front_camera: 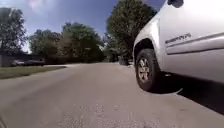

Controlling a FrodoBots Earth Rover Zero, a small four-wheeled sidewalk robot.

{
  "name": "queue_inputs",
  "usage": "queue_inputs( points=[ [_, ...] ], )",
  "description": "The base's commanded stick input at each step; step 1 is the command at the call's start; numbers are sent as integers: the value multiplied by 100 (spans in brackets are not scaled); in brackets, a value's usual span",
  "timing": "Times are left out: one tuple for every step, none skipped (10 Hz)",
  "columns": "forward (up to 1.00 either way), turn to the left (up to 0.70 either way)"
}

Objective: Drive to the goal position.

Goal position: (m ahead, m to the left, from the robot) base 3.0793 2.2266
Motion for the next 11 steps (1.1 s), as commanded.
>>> queue_inputs(
  points=[
    [70,0],
    [70,0],
    [70,0],
    [70,0],
    [70,0],
    [70,0],
    [70,0],
    [70,0],
    [70,0],
    [70,0],
    [70,0]
  ],
)
